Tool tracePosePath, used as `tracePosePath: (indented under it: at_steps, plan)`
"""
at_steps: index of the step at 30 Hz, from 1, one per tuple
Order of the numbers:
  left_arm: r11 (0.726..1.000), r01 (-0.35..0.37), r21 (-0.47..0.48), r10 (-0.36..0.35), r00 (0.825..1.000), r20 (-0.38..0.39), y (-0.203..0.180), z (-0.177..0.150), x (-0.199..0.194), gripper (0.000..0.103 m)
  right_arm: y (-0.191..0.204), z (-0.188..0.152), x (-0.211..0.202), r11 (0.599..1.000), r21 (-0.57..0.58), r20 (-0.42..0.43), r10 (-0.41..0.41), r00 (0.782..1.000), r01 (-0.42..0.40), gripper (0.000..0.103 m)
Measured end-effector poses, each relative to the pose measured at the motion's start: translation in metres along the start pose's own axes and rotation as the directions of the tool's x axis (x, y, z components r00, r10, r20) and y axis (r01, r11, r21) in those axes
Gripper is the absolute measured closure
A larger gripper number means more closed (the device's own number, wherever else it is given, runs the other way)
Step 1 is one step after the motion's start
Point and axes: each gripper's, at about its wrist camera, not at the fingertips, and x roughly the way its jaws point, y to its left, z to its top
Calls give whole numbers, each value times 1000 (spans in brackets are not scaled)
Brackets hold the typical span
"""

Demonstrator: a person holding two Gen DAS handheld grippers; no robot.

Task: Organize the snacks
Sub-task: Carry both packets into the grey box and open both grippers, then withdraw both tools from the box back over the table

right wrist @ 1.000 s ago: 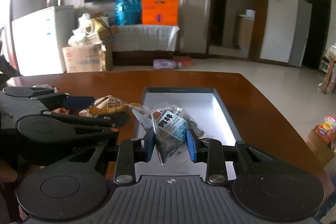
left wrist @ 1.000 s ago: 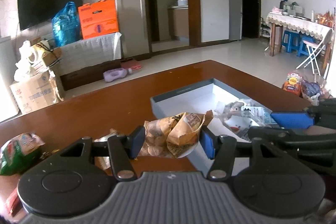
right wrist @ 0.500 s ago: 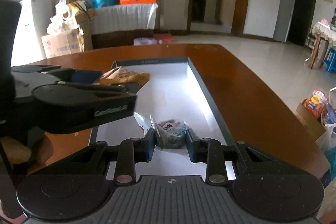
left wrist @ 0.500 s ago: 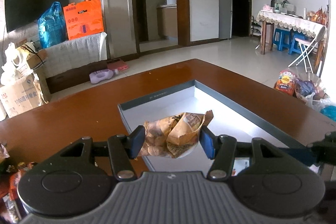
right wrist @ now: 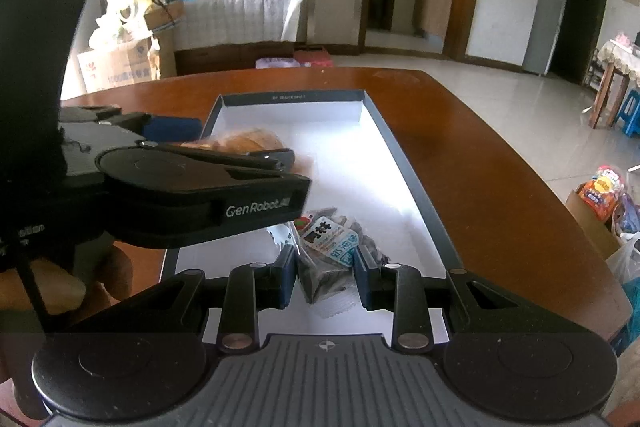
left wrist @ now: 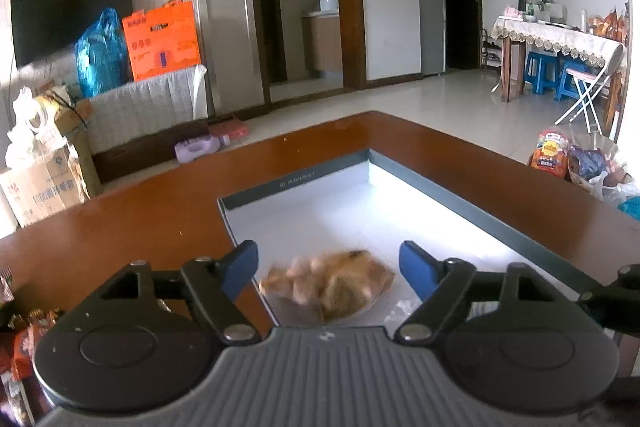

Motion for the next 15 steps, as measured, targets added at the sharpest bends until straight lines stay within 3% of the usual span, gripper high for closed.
tracePosePath:
  at_steps: [6, 15]
  plan:
    - [1000, 5, 11, -5, 1000, 13, -1, 0, -4, 15, 0, 1, -1, 1000, 3, 18, 10, 1000, -11, 68]
    - [1000, 13, 26, -15, 999, 44, -1, 0, -23, 13, 9, 3, -9, 999, -31, 73, -15, 997, 17, 55]
